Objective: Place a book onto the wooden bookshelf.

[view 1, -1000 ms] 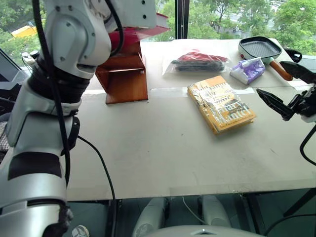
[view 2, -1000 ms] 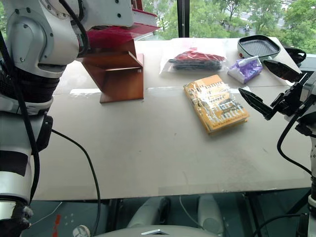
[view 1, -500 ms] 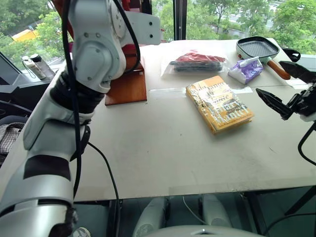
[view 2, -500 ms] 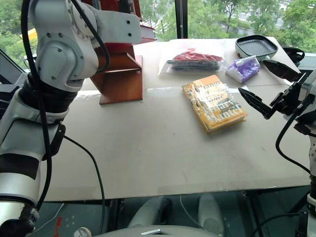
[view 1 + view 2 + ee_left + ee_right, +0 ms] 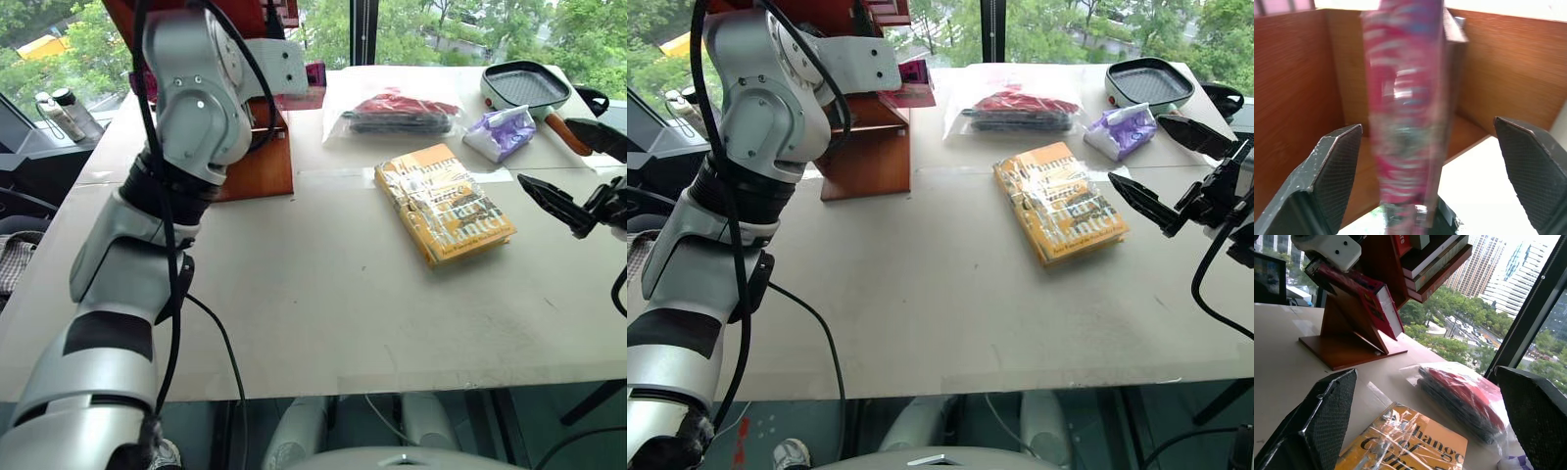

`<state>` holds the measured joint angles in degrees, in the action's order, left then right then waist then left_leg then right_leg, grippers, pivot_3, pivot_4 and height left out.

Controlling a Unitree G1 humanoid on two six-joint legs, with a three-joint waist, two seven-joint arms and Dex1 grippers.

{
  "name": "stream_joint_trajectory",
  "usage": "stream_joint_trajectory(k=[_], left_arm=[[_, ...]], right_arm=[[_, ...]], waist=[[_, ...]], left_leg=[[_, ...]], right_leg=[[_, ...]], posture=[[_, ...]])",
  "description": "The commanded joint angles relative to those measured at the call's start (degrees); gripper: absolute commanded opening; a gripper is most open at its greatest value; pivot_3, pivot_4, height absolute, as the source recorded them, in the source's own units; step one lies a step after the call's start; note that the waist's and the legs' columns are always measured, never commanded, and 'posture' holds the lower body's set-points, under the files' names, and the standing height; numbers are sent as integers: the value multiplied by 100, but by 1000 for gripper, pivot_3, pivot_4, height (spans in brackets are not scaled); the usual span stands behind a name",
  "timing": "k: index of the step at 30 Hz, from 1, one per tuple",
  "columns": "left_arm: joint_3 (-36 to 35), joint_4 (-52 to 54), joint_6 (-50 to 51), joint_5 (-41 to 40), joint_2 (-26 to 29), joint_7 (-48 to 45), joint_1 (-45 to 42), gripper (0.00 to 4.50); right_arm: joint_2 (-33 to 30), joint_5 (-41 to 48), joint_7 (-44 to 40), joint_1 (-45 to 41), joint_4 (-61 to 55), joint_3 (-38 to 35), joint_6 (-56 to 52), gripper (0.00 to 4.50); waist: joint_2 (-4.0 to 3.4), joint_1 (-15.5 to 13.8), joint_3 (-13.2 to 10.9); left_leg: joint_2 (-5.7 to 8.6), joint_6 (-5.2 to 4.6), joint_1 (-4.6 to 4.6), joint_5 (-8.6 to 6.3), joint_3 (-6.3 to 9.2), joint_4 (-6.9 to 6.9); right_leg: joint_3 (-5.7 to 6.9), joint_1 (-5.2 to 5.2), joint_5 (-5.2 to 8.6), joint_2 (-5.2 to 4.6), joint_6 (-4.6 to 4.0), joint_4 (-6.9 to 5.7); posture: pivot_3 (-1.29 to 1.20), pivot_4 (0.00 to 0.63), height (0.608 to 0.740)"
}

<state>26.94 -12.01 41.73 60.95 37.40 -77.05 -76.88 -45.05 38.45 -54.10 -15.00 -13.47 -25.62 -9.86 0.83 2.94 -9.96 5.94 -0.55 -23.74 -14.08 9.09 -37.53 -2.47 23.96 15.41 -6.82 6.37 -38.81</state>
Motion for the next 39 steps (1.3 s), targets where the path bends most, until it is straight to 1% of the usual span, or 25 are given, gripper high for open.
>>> stream_joint_trajectory(k=[1,3,5,7,8,10,13,14,17,18,20,21,23,24,25,26,27,29,31,32,35,38,39], left_arm=[[-361,238,-256,-155,170,300,-284,4476],[-732,627,-197,-588,254,78,-125,4476],[-1267,1277,50,-1240,335,-402,90,4476],[-1676,1878,573,-1724,390,-885,163,4476],[-1995,2262,785,-2087,439,-1073,212,4476],[-2366,2837,1505,-2717,839,-1434,383,4476],[-2758,3519,2393,-3623,1315,-1545,806,4476],[-2981,3780,2710,-3987,1317,-1545,992,4476],[-4231,4624,3862,-4950,516,-1508,1640,4476],[-4456,4823,4191,-5209,343,-1481,1774,4476],[-4780,5086,4835,-5824,267,-1465,2101,4476],[-4933,5157,4857,-5985,104,-1251,2253,4476],[-5112,5246,4373,-6120,-369,-686,3190,4476],[-5314,5285,3858,-6173,-847,-319,3626,4476],[-5434,5343,3512,-6261,-1173,-29,3906,4476],[-5512,5323,3004,-6307,-1507,318,4270,4476],[-5490,5305,2888,-6362,-1630,511,4646,4476],[-5307,5255,2324,-6525,-1655,715,5339,4476],[-5729,4832,2276,-7028,-1724,738,5648,4476],[-5766,4536,1799,-7048,-1613,780,5939,4476],[-5734,4091,835,-7209,-1368,882,6574,4476],[-5557,3887,177,-7422,-1013,772,7226,4476],[-5530,3904,94,-7538,-939,766,7383,4476]], right_arm=[[-99,74,17,-139,-161,-67,-21,4500],[-99,88,30,-148,-205,-60,-58,4500],[-114,102,30,-133,-243,-87,-90,4500],[-150,145,-8,-87,-244,-180,-128,4500],[-174,162,-21,-56,-246,-233,-148,4500],[-223,214,3,-36,-276,-289,-214,4500],[-298,292,5,-62,-265,-347,-286,4500],[-319,308,11,-82,-264,-352,-310,4500],[-366,350,70,-167,-259,-377,-388,4500],[-386,362,43,-164,-227,-417,-393,4500],[-416,396,36,-154,-212,-478,-420,4500],[-432,424,27,-142,-176,-531,-435,4500],[-447,435,119,-84,-248,-574,-530,4500],[-454,445,131,-26,-274,-613,-566,4500],[-467,459,113,24,-270,-657,-580,4500],[-479,497,95,104,-264,-733,-625,4500],[-491,533,55,205,-257,-817,-668,4500],[-514,572,-46,429,-222,-981,-722,4500],[-494,600,-84,812,-296,-1176,-840,4500],[-473,562,-153,1151,-330,-1331,-894,4500],[-424,509,-450,1959,-201,-1762,-936,4500],[-347,422,-684,2613,-127,-2001,-850,4500],[-314,403,-732,2780,-130,-2053,-838,4500]], waist=[[5,-30,-3],[4,-48,-3],[4,-46,-3],[5,-49,-3],[8,-51,-5],[10,-38,-6],[5,2,-4],[4,-9,-4],[2,-69,-2],[3,-78,-3],[19,-64,-12],[23,-61,-14],[3,-63,0],[-11,-67,7],[-14,-76,10],[1,-86,1],[10,-86,-2],[20,-84,-2],[19,-136,-2],[19,-164,-2],[12,-252,5],[13,-266,5],[12,-266,5]], left_leg=[[0,0,0,0,0,0],[0,0,1,0,-1,0],[0,0,2,0,0,0],[0,0,1,0,0,0],[0,0,0,0,1,-2],[0,0,-5,0,6,-7],[-2,0,4,0,-1,-5],[-3,0,7,0,0,-5],[-8,-1,13,-1,11,-28],[-8,-1,14,-1,14,-43],[-8,-1,2,-2,30,-72],[-9,-1,2,-1,33,-74],[-8,0,4,-1,33,-75],[-8,1,14,-2,27,-74],[-7,1,29,-2,18,-69],[-7,1,32,-2,17,-61],[-10,1,25,-2,25,-69],[-15,2,20,-2,24,-71],[-13,2,20,-3,17,-68],[-13,1,21,-3,18,-69],[-14,-1,32,-6,11,-63],[-13,-22,36,-18,1,-56],[-13,-26,40,-20,-2,-56]], right_leg=[[0,0,0,0,0,0],[0,-1,0,-1,0,0],[1,-1,0,0,0,-2],[1,-1,0,0,0,-2],[2,-1,0,0,0,-2],[7,-1,0,0,0,-2],[1,-2,0,1,0,-4],[1,-5,0,2,0,-5],[15,-29,-8,12,-9,-4],[17,-38,-9,11,-8,-9],[33,-44,-12,16,-5,-8],[34,-45,-15,17,-7,-9],[35,-49,-18,16,-8,-6],[32,-57,-18,11,-8,-4],[26,-66,-18,5,-9,-6],[25,-68,-18,4,-9,-4],[32,-65,-22,10,-16,-5],[32,-60,-27,13,-23,-2],[26,-57,-27,8,-24,-1],[26,-57,-28,8,-24,-2],[24,-61,-28,8,-26,-1],[14,-63,-28,5,-26,4],[12,-65,-28,4,-26,5]], posture=[[0,150,740],[0,150,740],[0,150,740],[0,150,740],[0,150,740],[0,150,740],[0,150,740],[0,150,740],[0,150,740],[0,150,740],[0,150,740],[0,150,740],[0,150,740],[0,150,740],[0,150,740],[0,150,740],[0,150,740],[0,150,740],[0,150,740],[0,150,740],[0,150,740],[0,150,740],[0,150,740]])
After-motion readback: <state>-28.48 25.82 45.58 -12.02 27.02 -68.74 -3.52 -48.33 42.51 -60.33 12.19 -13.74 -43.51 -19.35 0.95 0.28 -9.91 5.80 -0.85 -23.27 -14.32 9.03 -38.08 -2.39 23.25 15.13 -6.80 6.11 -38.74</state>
